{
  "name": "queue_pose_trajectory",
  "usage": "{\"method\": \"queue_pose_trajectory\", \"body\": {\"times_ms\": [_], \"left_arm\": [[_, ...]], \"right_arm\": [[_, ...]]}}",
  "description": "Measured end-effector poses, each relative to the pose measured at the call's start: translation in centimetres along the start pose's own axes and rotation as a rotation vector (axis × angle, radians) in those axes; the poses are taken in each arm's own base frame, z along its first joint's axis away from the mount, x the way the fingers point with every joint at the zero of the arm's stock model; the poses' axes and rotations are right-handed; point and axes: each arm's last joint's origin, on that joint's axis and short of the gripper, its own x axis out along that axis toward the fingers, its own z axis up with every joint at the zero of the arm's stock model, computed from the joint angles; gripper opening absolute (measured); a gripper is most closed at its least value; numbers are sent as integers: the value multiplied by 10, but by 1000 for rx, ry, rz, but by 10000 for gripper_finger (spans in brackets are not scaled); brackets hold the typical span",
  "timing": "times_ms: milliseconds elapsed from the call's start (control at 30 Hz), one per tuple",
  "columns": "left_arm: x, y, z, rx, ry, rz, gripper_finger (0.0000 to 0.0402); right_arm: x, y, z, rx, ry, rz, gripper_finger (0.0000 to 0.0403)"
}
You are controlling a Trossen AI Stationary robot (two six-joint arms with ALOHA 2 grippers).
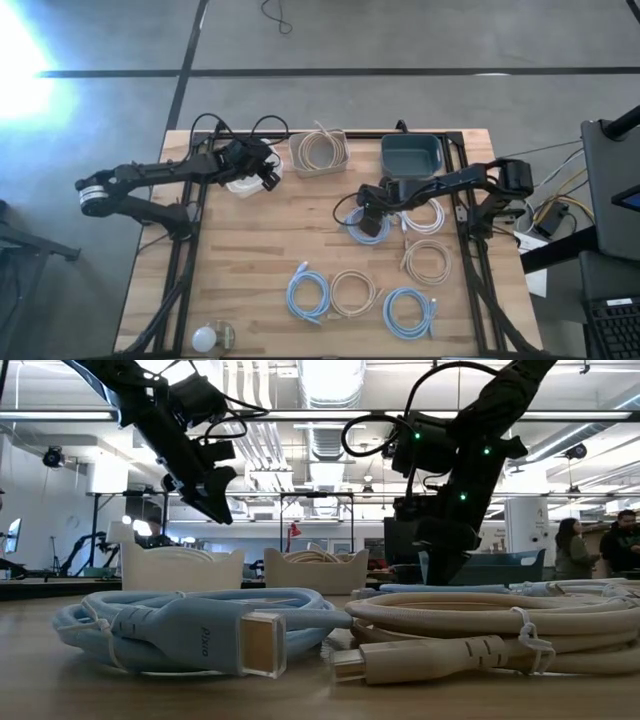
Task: Sort HDMI cables
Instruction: Put the top light blue HDMI cable into the blue bin
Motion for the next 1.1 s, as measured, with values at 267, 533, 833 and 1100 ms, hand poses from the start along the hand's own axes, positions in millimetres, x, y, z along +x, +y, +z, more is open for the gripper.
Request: {"method": "queue_pose_trajectory", "body": {"times_ms": [267,533,833,1100], "left_arm": [[0,0,0,0,0,1,153],[0,0,0,0,0,1,154],[0,0,0,-3,3,1,154],[0,0,0,-3,2,1,154]], "right_arm": [[-4,1,6,7,-12,6,22],[-35,3,31,7,-63,6,21],[-102,-19,48,59,-255,-398,19],[-132,-53,33,220,-430,-709,19]]}}
